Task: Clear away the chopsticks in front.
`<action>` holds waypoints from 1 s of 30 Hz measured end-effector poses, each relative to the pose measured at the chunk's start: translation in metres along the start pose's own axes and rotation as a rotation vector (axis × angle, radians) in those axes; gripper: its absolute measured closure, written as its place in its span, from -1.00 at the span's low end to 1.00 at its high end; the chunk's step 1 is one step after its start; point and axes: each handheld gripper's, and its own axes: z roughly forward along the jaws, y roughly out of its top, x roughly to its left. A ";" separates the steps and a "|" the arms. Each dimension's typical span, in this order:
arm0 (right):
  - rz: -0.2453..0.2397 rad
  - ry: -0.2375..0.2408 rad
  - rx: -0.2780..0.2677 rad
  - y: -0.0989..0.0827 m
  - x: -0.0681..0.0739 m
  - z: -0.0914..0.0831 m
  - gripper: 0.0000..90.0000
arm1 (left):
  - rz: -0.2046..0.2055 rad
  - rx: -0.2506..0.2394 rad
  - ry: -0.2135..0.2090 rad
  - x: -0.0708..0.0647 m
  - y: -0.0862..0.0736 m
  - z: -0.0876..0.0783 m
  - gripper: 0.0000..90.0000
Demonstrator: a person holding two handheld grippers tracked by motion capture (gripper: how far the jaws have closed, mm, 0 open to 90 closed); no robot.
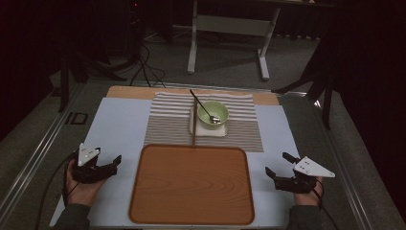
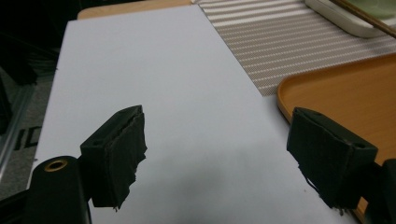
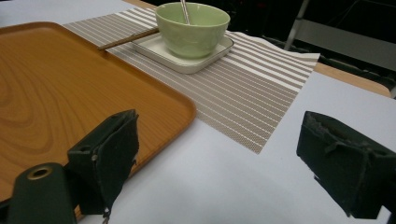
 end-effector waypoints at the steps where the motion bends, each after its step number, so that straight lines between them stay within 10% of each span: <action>1: -0.001 -0.001 -0.001 0.000 0.000 0.000 -0.73 | 0.019 -0.011 0.026 -0.002 0.002 -0.001 -0.54; 30: 0.013 -0.025 -0.031 -0.001 -0.003 -0.003 -0.72 | 0.111 -0.063 -0.118 -0.067 0.090 0.062 -0.45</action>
